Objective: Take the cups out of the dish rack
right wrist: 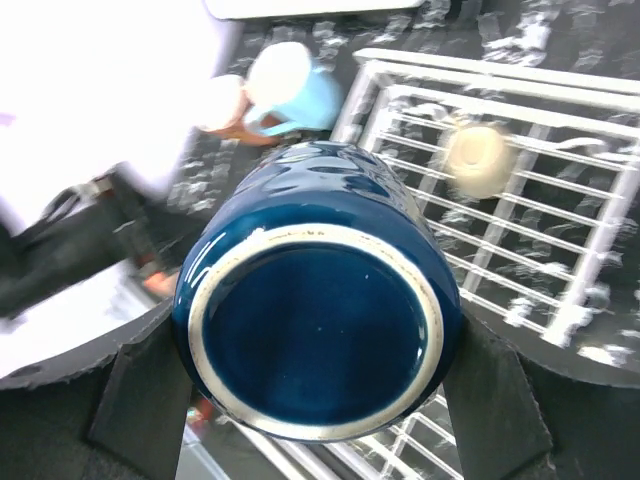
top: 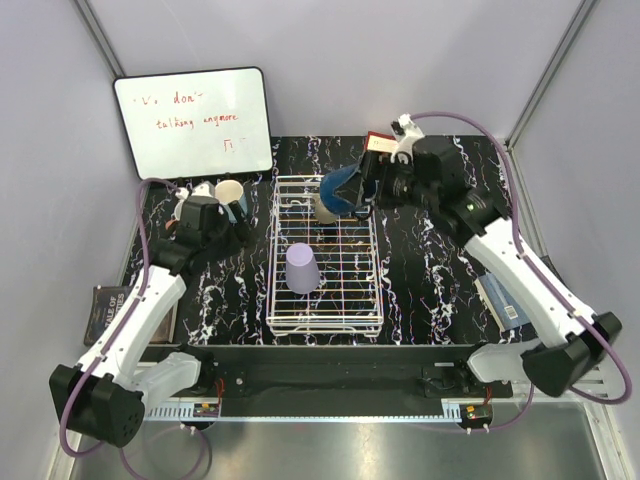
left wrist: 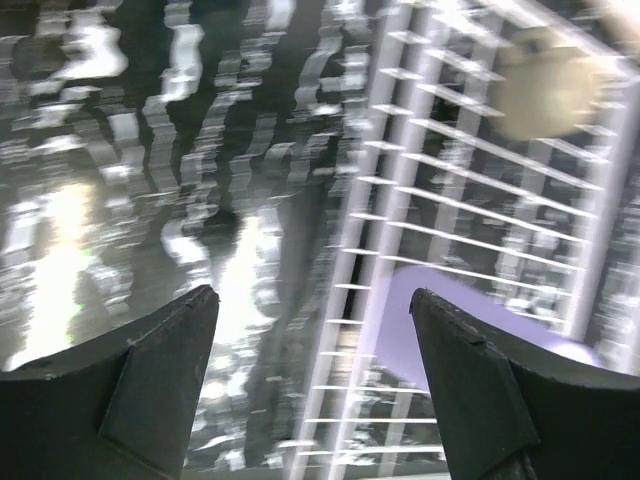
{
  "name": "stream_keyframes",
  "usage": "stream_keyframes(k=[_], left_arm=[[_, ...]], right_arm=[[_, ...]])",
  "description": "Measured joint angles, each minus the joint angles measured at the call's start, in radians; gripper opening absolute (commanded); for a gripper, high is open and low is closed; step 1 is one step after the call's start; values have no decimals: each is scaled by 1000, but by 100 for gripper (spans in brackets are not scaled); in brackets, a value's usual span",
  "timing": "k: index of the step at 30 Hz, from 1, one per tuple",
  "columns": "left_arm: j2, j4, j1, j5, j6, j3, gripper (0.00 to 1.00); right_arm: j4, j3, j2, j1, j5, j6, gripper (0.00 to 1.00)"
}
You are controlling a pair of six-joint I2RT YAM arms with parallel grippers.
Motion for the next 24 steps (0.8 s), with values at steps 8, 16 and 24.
stream_keyframes(k=[8,16,24], left_arm=[[-41,322,-1,307,-150,-67,81],[-53,883,-9,566,-442,-239,77],[-53,1056,-121,603,-532,-240,72]], right_arm=[[395,-459,-163,-17,-259,239,0],[817,-734,-182,-96,-402,583,0],[1023,-737,-182,-109,-484,694,0]])
